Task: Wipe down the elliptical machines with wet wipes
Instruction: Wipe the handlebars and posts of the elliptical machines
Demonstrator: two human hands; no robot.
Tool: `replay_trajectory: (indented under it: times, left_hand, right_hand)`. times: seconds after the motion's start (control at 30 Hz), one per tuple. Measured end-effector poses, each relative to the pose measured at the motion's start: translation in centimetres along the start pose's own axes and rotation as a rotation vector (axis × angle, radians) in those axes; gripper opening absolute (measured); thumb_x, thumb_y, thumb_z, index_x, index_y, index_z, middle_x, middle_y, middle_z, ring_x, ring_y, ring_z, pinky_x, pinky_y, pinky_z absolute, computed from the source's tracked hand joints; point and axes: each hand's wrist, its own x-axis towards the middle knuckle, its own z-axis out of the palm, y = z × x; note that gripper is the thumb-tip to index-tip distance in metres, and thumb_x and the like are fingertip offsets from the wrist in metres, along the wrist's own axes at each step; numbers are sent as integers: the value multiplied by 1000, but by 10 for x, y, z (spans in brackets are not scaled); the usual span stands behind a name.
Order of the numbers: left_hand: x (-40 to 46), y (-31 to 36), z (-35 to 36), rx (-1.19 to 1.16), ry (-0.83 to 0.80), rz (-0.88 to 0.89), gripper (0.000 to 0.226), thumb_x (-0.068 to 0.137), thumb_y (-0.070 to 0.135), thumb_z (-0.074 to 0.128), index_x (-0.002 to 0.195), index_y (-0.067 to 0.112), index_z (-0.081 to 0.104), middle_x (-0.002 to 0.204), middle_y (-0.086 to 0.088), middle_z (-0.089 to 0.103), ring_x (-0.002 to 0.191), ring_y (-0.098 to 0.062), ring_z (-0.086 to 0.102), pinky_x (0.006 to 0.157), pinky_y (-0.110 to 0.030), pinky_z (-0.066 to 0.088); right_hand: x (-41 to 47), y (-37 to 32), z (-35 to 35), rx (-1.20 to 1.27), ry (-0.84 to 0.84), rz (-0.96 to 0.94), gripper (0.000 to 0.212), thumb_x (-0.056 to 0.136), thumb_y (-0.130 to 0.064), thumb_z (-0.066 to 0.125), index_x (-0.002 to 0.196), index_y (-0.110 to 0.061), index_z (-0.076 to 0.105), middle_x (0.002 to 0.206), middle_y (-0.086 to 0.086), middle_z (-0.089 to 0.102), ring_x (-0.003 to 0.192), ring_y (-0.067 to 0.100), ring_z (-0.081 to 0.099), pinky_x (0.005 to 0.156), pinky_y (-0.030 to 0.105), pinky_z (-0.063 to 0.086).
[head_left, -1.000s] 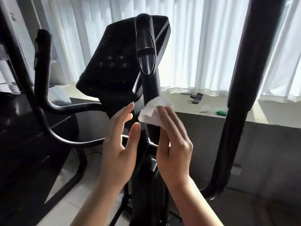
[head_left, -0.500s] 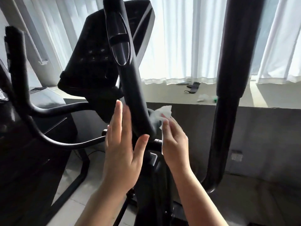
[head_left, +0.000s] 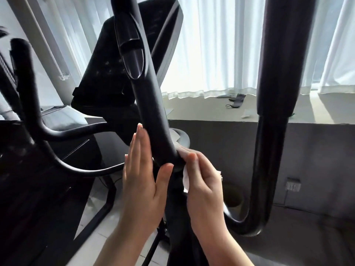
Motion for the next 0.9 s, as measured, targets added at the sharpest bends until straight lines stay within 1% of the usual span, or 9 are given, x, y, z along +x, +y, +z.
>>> replay_trajectory:
  times: [0.13, 0.23, 0.3, 0.4, 0.6, 0.73, 0.77, 0.83, 0.9]
  left_hand:
    - [-2, -3, 0, 41, 9, 5, 62, 93, 72, 24, 139, 67, -17, 155, 37, -8, 149, 2, 0, 117, -62, 18]
    - [-1, -5, 0, 81, 7, 22, 61, 94, 72, 23, 139, 66, -18, 151, 44, -13, 145, 12, -4, 117, -62, 16]
    - [0, -7, 0, 91, 13, 49, 61, 96, 69, 24, 142, 63, -16, 154, 40, -10, 147, 6, 0, 117, -62, 18]
    - [0, -9, 0, 94, 16, 49, 63, 97, 68, 25, 144, 60, -15, 158, 28, -1, 150, -3, 7, 116, -64, 21]
    - [0, 0, 4, 74, 49, -15, 63, 94, 71, 25, 142, 63, -15, 155, 32, 5, 149, -10, 19, 114, -61, 28]
    - [-2, 5, 4, 16, 39, -65, 63, 91, 74, 26, 139, 68, -15, 155, 30, 12, 147, -11, 26, 114, -56, 32]
    - [-1, 5, 2, -2, 29, -57, 63, 92, 73, 27, 139, 68, -14, 154, 34, 12, 147, -8, 25, 115, -51, 31]
    - [0, 3, -2, -39, 5, -24, 63, 94, 66, 31, 141, 66, -12, 149, 46, 8, 145, 4, 22, 117, -27, 28]
    - [-2, 0, -7, -42, -9, 0, 64, 96, 56, 35, 143, 64, -9, 149, 46, 7, 142, 12, 19, 109, -5, 22]
  right_hand:
    - [13, 2, -6, -87, 51, -102, 31, 99, -24, 44, 106, -14, 72, 102, -5, 73, 104, 12, 66, 91, 28, 50]
    - [51, 21, -10, -344, 209, -215, 29, 97, -18, 48, 113, -12, 71, 117, -5, 69, 117, 6, 60, 101, 23, 45]
    - [73, 37, -11, -436, 167, -150, 27, 98, -16, 50, 115, -11, 71, 120, -1, 68, 123, 9, 57, 106, 25, 41]
    - [77, 52, -9, -233, 33, 55, 24, 100, -16, 51, 108, -17, 73, 115, -9, 70, 122, 7, 57, 110, 35, 40]
    - [37, 44, 3, -175, 146, -127, 37, 97, -33, 43, 96, -14, 74, 102, -1, 74, 106, 21, 66, 95, 49, 48]
    - [9, 24, 12, -71, 169, -153, 30, 100, -22, 43, 100, -17, 73, 106, -2, 73, 110, 20, 66, 98, 42, 48]
    - [4, 19, 13, -44, 172, -149, 30, 101, -20, 44, 102, -17, 73, 107, -3, 74, 110, 17, 66, 97, 36, 49]
    - [-6, 10, 11, -83, 202, -247, 29, 102, -17, 43, 106, -16, 72, 107, -6, 74, 108, 12, 67, 93, 27, 49]
    - [-17, 7, 4, -185, 199, -421, 29, 101, -15, 43, 109, -10, 70, 110, -2, 73, 110, 15, 67, 93, 32, 51]
